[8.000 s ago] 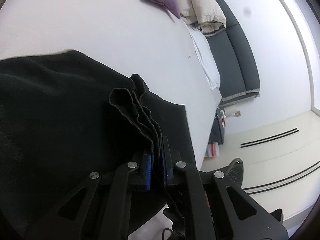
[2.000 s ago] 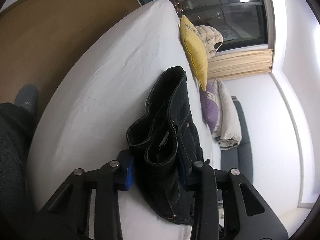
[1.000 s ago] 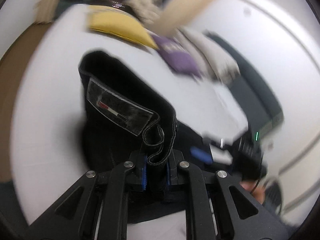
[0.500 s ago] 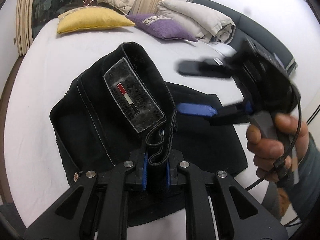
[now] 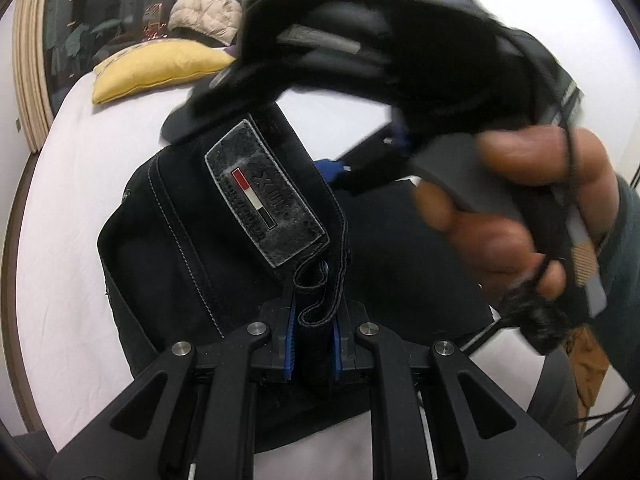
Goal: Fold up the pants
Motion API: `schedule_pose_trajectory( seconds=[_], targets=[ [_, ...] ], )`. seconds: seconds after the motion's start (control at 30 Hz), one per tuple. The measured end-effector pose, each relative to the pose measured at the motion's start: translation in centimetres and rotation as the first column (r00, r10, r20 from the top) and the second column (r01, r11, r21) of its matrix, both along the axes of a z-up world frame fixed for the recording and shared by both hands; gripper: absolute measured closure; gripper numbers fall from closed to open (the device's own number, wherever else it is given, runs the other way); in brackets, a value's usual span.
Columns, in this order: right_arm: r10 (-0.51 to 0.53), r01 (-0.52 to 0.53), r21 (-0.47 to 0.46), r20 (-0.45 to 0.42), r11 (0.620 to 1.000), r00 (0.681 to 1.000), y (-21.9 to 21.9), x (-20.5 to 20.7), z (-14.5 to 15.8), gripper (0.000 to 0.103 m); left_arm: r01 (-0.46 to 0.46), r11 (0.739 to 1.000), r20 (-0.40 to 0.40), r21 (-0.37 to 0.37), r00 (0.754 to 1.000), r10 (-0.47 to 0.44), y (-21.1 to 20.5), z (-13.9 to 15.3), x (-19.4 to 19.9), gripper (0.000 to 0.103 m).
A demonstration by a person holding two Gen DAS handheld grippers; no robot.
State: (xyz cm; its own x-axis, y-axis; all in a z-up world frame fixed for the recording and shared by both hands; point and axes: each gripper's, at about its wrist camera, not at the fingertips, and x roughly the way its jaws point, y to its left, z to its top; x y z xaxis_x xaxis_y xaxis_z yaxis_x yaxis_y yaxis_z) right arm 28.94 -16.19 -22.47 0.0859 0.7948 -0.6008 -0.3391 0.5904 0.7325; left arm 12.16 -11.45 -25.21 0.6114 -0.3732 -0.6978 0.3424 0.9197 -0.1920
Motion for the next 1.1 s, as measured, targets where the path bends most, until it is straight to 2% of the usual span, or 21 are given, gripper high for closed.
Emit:
schedule_pose_trajectory(
  seconds=[0.1,0.13,0.17,0.27,0.53,0.67,0.77,0.93,1.1],
  targets=[
    [-0.015,0.015,-0.003,-0.006,1.000,1.000,-0.5,0.8,-0.7,0.046,0.012,1.000,0.013,0.012,1.000,-0.012,-0.7,0.2,-0.8,0.092],
    [-0.032,0.032,0.005,-0.012,0.999,0.999,-1.1,1.0,-1.0,0.061,0.016,1.000,0.015,0.015,1.000,-0.016,-0.9,0.2,-1.0,0.092],
    [-0.064,0.065,0.038,-0.027,0.997,0.998,-2.1,1.2,-1.4,0.071,0.021,1.000,0.015,0.014,1.000,-0.021,-1.1,0.3,-1.2,0.092],
    [-0.106,0.107,0.060,-0.025,0.992,0.994,-4.0,0.9,-1.9,0.084,0.042,0.999,0.020,0.023,0.999,-0.042,-1.8,0.3,-1.7,0.092],
    [-0.148,0.145,0.048,0.059,0.988,0.987,-8.2,-0.4,0.3,0.087,0.117,0.993,0.055,0.030,0.991,-0.119,-5.3,2.3,-2.3,0.092],
    [-0.191,0.188,0.046,0.060,0.981,0.980,-11.2,-0.6,0.5,0.087,0.169,0.985,0.064,0.023,0.983,-0.170,-7.6,3.1,-2.4,0.092],
    [-0.222,0.221,0.041,0.043,0.974,0.974,-13.7,-1.0,-0.2,0.087,0.212,0.977,0.050,0.035,0.976,-0.213,-9.7,3.2,-2.2,0.092],
    [-0.283,0.283,0.021,-0.005,0.959,0.959,-17.5,-1.8,-3.1,0.087,0.286,0.956,0.007,0.060,0.958,-0.287,-13.3,1.4,-2.1,0.092],
    [-0.320,0.321,0.013,-0.030,0.947,0.947,-19.4,-2.0,-4.8,0.088,0.330,0.941,-0.042,0.076,0.944,-0.328,-15.7,-0.5,-1.3,0.092]
  ],
)
